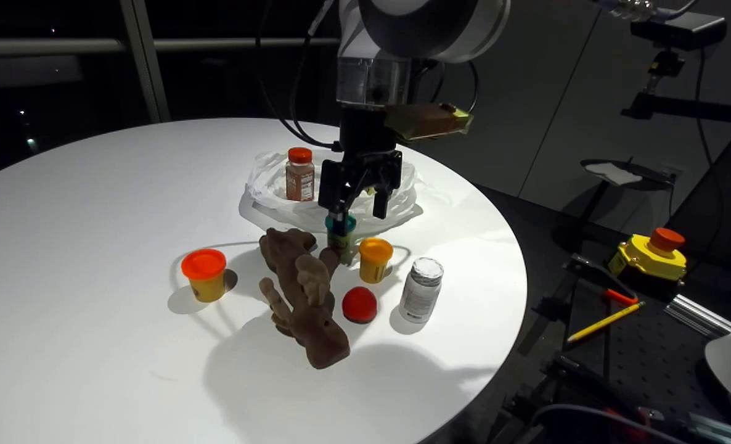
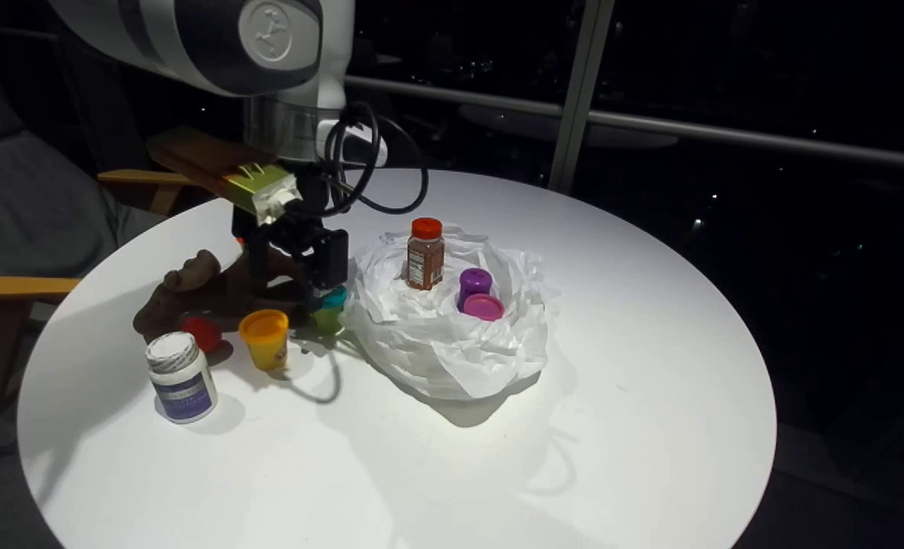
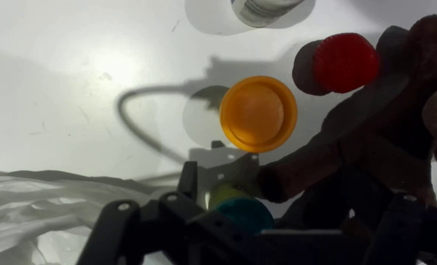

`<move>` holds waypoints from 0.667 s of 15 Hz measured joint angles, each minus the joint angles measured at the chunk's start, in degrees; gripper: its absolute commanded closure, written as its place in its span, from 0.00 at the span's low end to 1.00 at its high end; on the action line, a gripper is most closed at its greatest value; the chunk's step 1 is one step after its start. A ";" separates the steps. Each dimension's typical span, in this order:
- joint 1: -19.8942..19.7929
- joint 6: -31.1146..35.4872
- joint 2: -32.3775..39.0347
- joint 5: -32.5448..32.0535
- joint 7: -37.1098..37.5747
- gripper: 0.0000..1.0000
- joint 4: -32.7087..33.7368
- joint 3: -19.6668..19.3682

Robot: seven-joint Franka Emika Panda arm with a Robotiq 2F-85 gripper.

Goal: Put all the contents on the table into the plastic bag.

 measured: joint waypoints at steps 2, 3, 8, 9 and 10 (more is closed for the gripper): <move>-0.78 2.77 1.36 2.80 -0.34 0.00 0.15 0.38; -1.02 4.17 2.00 3.48 -0.34 0.00 0.28 0.42; -1.51 9.25 4.97 3.93 -0.26 0.00 1.41 0.45; -1.50 9.72 5.52 3.93 -0.24 0.16 1.75 0.50; -1.48 9.98 6.06 3.93 -0.18 0.26 2.17 0.54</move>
